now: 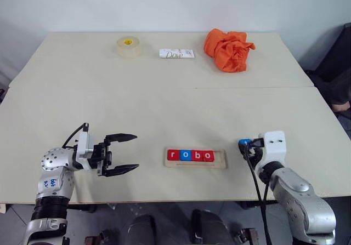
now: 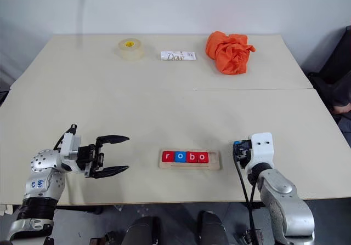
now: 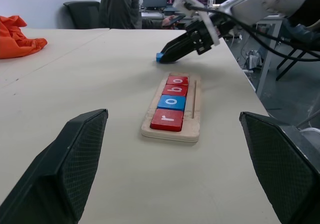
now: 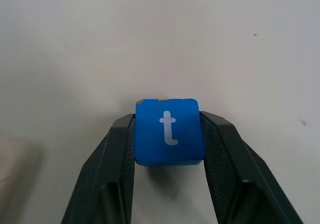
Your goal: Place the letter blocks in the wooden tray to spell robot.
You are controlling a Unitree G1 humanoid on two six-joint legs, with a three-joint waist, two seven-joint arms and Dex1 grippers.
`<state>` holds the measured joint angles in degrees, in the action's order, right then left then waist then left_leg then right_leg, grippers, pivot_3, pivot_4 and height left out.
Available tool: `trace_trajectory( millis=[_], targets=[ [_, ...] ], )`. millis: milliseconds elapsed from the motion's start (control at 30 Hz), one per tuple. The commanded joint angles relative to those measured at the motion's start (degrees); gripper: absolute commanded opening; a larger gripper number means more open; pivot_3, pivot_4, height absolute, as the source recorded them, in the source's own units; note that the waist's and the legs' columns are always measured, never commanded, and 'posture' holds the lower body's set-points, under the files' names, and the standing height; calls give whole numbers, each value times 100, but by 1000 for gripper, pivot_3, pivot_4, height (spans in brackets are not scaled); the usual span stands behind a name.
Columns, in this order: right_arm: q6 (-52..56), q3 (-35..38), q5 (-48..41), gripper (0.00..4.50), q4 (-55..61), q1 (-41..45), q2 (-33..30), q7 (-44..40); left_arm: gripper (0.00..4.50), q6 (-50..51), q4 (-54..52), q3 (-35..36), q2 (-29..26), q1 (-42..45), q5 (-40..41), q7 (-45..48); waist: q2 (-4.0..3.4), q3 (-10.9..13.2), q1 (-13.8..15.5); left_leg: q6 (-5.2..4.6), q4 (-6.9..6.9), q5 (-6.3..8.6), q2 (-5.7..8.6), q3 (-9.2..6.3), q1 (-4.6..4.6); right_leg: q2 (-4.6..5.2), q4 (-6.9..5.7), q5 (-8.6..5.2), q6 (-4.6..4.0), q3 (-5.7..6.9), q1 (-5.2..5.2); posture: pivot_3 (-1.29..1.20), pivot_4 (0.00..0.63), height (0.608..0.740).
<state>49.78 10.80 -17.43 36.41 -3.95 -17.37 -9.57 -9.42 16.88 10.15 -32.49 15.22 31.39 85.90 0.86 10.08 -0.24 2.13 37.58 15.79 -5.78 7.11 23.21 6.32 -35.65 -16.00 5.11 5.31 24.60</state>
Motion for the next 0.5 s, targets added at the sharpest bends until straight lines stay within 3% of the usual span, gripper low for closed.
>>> trace_trajectory(
  millis=[33,167,300,433,467,500],
  targets=[
    [146,106,-202,1465,687,-363,-24,-80,4500,-28,7,-3,-9,58,44,91,0,0,2,0,-1,0,0,1,0,0,1,0,0,0,0,0,150,740],
    [175,53,-310,1465,885,-528,5,-100,4500,-20,59,-41,0,117,29,112,0,0,-12,0,0,0,0,2,-1,1,3,0,0,-1,0,0,150,740],
    [147,27,-325,2798,931,-561,-22,-113,4500,-28,126,-78,-2,188,27,134,0,0,-5,0,-2,0,-1,0,-2,-1,2,-1,-1,0,0,0,150,740],
    [-104,19,-337,4186,953,-644,-456,-598,4500,-40,145,-95,-7,203,41,150,0,0,-1,0,-3,0,1,0,0,1,5,-1,-2,0,0,0,150,740],
    [-197,26,-349,4483,938,-680,-632,-788,4500,-37,132,-98,-7,192,47,146,0,0,0,0,-4,0,2,0,0,1,7,-1,-1,0,-1,0,150,740],
    [-272,33,-361,4483,917,-709,-779,-935,4500,-35,122,-101,-7,185,49,142,0,0,2,-1,-5,0,3,1,0,1,8,-1,-1,0,-1,0,150,740]
  ],
)
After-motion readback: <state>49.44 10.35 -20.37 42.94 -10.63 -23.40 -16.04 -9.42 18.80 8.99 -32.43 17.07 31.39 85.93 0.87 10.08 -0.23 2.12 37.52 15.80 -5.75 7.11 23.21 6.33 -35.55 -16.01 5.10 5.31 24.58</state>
